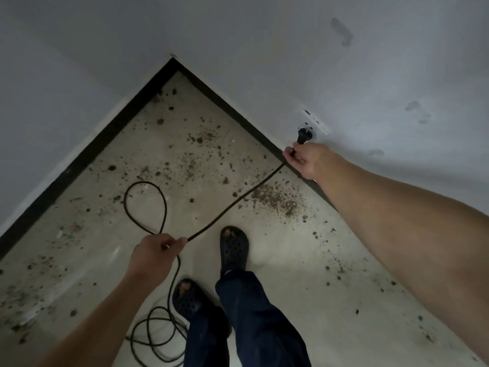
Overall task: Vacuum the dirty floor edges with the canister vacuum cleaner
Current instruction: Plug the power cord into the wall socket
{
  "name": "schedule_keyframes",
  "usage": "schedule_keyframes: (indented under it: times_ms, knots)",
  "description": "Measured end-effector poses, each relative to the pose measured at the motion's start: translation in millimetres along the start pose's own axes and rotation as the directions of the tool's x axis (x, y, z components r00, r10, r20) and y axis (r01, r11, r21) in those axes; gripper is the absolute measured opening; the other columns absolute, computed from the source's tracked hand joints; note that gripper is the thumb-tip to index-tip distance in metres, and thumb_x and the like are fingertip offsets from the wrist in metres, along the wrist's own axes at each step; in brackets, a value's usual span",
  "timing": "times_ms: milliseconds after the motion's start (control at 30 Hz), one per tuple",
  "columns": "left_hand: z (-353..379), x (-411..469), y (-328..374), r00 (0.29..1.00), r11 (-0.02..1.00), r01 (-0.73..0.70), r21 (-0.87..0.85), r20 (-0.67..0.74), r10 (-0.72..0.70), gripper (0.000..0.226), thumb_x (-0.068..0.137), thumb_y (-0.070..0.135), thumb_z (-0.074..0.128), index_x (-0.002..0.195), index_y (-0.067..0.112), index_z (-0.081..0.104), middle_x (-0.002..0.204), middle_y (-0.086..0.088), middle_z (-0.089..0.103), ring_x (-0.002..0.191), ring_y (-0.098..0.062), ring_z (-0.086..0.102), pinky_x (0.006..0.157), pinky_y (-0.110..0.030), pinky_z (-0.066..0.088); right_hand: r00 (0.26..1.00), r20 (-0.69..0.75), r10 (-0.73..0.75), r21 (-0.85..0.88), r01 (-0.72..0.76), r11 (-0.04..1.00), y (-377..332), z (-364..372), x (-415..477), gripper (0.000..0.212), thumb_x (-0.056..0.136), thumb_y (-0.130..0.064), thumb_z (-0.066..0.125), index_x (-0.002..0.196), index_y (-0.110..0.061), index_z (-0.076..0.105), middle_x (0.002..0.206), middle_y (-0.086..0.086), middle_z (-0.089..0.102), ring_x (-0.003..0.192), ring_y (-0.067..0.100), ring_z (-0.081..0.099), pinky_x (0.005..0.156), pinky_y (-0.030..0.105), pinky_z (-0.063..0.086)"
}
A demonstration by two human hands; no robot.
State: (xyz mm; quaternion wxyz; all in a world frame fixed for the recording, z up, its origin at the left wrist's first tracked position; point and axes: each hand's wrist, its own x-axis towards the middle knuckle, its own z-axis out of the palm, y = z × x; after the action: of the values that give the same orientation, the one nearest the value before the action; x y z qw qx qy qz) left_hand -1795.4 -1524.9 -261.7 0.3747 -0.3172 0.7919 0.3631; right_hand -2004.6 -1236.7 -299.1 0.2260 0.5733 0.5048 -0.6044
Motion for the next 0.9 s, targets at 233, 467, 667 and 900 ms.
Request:
schedule_keyframes:
  times_ms: [233, 467, 667, 900]
  knots:
    - [13, 10, 11, 1.0, 1.0, -0.001, -0.024, 0.028, 0.001, 0.031, 0.088, 0.034, 0.066, 0.065, 0.012, 0.062, 0.056, -0.002, 0.056, 0.054, -0.017, 0.052, 0.051, -0.026, 0.035, 0.971, -0.073, -0.228, 0.024, 0.23, 0.973, 17, -4, 6, 0.007, 0.092, 0.005, 0.059, 0.098, 0.001, 0.057, 0.097, 0.022, 0.062, 0.08, 0.026, 0.06, 0.063, 0.032, 0.061]
    - [7, 13, 15, 0.999, 0.999, 0.027, -0.023, 0.029, -0.026, 0.027, 0.087, 0.033, 0.068, 0.073, 0.01, 0.067, 0.062, -0.007, 0.061, 0.06, -0.02, 0.057, 0.056, -0.026, 0.041, 0.98, -0.059, -0.188, 0.027, 0.19, 0.981, 5, 4, 6, 0.027, 0.095, -0.011, 0.062, 0.117, 0.004, 0.056, 0.091, 0.02, 0.063, 0.071, 0.024, 0.061, 0.057, 0.033, 0.061]
    - [2, 17, 17, 0.999, 0.998, 0.025, -0.058, 0.022, -0.024, 0.029, 0.085, 0.031, 0.07, 0.063, 0.014, 0.062, 0.054, -0.002, 0.054, 0.051, -0.019, 0.048, 0.058, -0.029, 0.039, 0.982, -0.107, -0.154, 0.097, 0.164, 0.982, 7, 13, 12, 0.026, 0.095, -0.017, 0.062, 0.115, 0.0, 0.059, 0.087, 0.015, 0.066, 0.065, 0.021, 0.062, 0.046, 0.023, 0.054]
    - [0, 20, 25, 1.0, 1.0, -0.007, -0.005, 0.021, 0.007, 0.021, 0.085, 0.031, 0.07, 0.072, 0.014, 0.069, 0.06, -0.004, 0.06, 0.059, -0.021, 0.056, 0.061, -0.029, 0.044, 0.965, -0.132, -0.229, -0.02, 0.228, 0.973, 9, 8, 21, 0.012, 0.097, -0.021, 0.06, 0.099, -0.009, 0.06, 0.073, 0.007, 0.068, 0.049, 0.01, 0.061, 0.048, 0.019, 0.048]
